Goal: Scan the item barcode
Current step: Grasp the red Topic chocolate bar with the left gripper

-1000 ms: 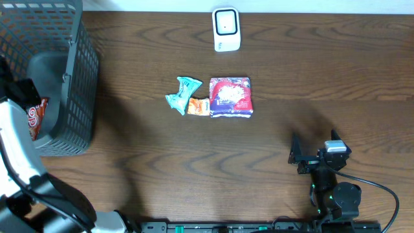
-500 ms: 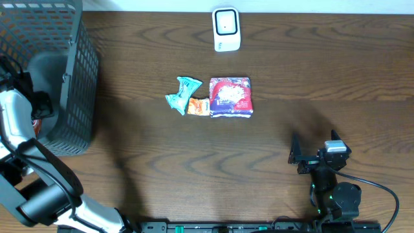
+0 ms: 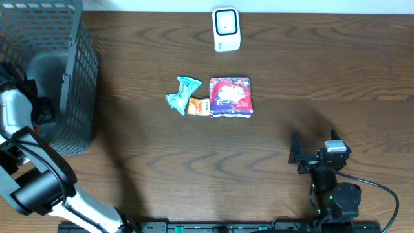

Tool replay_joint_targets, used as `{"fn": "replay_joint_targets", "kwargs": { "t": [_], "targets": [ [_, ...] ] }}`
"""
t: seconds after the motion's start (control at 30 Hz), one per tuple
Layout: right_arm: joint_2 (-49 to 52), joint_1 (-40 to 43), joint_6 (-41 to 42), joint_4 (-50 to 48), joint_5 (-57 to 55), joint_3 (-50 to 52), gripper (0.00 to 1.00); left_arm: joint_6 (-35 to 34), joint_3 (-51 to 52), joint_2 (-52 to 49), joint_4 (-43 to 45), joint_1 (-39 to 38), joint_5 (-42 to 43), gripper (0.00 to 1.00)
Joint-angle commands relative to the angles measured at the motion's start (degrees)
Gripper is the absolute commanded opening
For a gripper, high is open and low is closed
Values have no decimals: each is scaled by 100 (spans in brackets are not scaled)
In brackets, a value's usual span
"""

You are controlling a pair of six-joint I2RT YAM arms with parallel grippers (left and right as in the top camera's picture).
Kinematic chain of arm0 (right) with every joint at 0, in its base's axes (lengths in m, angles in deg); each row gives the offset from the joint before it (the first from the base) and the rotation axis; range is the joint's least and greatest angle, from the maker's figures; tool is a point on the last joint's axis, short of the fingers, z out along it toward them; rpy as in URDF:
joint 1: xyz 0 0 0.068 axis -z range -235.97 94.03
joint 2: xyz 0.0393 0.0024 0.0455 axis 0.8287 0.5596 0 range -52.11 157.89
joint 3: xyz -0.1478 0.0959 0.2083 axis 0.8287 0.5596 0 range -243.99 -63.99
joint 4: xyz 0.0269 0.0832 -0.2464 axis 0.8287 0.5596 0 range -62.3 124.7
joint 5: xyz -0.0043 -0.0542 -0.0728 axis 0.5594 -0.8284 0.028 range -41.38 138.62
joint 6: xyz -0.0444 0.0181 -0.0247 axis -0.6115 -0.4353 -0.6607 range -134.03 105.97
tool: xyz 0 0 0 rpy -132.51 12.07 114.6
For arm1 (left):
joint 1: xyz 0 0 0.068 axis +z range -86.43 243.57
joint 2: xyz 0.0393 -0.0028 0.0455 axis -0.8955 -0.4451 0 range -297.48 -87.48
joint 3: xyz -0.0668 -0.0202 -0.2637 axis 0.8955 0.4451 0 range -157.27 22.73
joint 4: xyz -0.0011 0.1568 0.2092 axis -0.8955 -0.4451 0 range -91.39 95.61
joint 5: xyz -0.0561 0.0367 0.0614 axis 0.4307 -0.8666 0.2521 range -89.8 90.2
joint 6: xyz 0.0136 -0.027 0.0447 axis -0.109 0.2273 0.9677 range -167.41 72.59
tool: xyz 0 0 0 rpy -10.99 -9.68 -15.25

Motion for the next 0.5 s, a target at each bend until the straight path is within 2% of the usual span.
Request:
{"fn": "replay_joint_targets", "kwargs": {
  "t": [0.0,0.17,0.47],
  "targets": [
    [-22,-48,-85,24,-46,4,99,59,-46,-105,39,192,90,69],
    [-22,-48,-83,26,-46,4,99,59,13,-125,109,317,702,69],
    [-22,-48,-85,26,-46,4,99,61,114,-372,238,350,695,70]
  ]
}}
